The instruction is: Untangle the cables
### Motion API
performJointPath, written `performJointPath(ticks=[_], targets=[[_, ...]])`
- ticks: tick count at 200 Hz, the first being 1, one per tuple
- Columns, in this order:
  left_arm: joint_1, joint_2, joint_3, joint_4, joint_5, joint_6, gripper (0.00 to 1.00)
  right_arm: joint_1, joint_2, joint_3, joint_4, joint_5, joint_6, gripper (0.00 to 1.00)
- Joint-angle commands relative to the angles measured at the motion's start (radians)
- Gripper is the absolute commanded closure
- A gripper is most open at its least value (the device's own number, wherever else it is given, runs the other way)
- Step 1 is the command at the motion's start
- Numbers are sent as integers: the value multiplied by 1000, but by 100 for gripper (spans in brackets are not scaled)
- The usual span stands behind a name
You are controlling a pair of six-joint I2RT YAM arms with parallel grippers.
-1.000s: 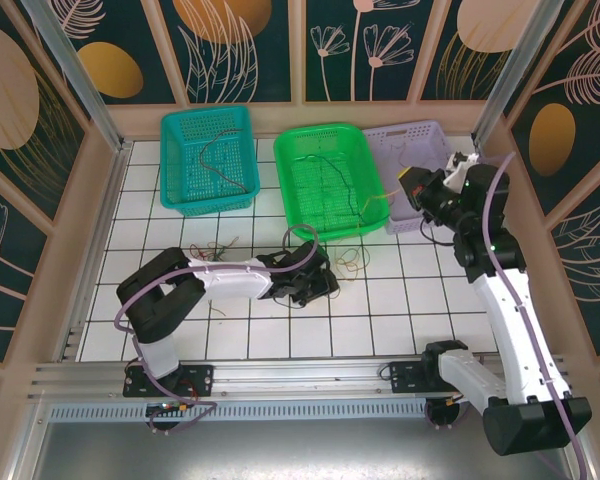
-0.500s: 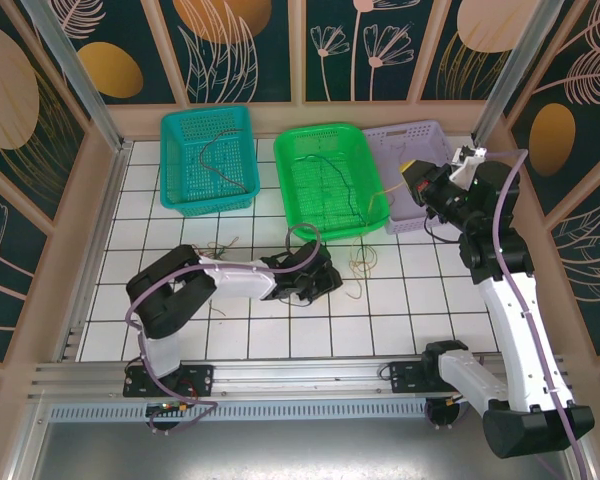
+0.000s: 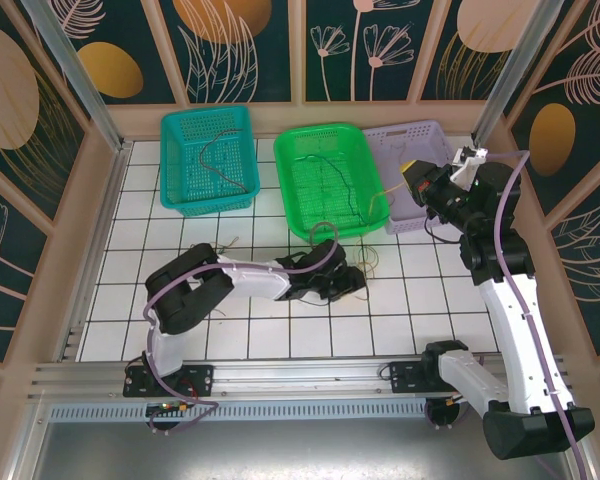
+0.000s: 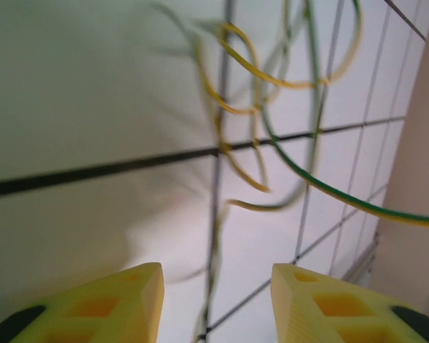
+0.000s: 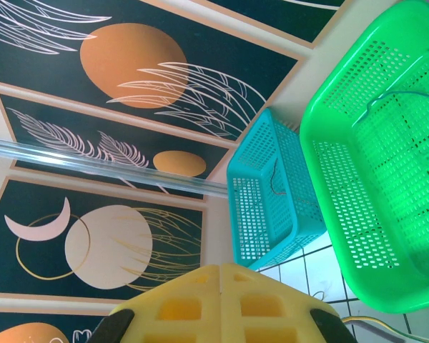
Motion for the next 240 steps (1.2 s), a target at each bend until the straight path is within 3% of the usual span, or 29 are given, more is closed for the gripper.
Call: performJointPath(ticks=[1, 75, 105, 172, 240], targets=[[-12, 36, 54, -39, 52, 56, 60, -5, 3, 25, 26, -15, 11, 100], [-12, 95, 139, -193, 58, 140, 64, -7, 10, 25, 31, -18, 10, 100], [-16, 108, 146, -181, 83, 148, 64, -6, 12, 22, 33, -18, 9, 100], [-19, 131, 177, -187, 98, 161, 76, -6, 16, 19, 38, -21, 12, 100], [-19, 134, 190, -178, 101, 165, 81, -8, 18, 11, 44, -22, 13, 100]])
